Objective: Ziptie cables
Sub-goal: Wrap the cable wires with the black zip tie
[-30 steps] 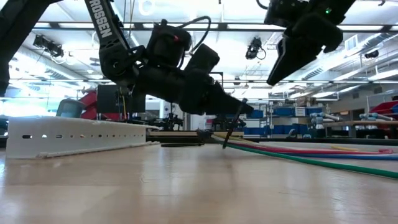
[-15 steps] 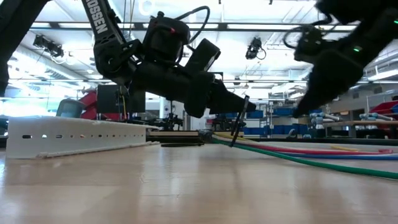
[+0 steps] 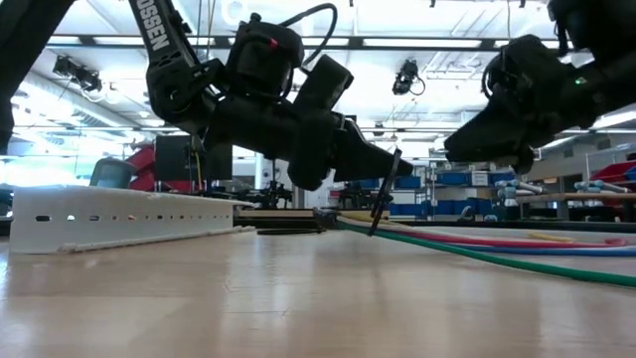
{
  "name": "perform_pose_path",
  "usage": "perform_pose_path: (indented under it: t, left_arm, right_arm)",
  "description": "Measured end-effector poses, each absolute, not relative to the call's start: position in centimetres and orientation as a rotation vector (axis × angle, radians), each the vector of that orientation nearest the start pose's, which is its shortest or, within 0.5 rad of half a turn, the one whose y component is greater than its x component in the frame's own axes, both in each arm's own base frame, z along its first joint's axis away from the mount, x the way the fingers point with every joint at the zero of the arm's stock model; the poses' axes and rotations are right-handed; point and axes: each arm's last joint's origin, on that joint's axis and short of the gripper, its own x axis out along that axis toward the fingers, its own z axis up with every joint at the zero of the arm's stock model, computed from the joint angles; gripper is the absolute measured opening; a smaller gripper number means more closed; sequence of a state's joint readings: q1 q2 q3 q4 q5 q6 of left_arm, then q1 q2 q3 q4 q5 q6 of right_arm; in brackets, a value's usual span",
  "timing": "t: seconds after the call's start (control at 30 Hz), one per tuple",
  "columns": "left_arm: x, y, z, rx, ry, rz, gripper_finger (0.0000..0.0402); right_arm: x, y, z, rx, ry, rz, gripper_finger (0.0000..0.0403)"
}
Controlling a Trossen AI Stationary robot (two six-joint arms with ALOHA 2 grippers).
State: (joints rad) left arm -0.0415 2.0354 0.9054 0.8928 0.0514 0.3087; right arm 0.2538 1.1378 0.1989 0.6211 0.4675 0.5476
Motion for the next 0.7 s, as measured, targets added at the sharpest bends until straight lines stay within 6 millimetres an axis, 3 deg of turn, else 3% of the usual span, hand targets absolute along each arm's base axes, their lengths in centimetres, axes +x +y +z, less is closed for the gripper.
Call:
perform_pose_path:
  t: [0.33, 0.7]
  left_arm:
    - [39.1, -1.8, 12.0, 0.400, 0.248, -0.067, 0.0005]
    - [39.0, -1.8, 11.9, 0.400, 0.259, -0.055, 0.0005]
  right_arm:
    - [21.0, 2.2, 14.6, 0.489, 0.172, -0.116, 0.0111]
    - [24.6, 1.6, 13.7, 0.498, 0.169, -0.074, 0.0111]
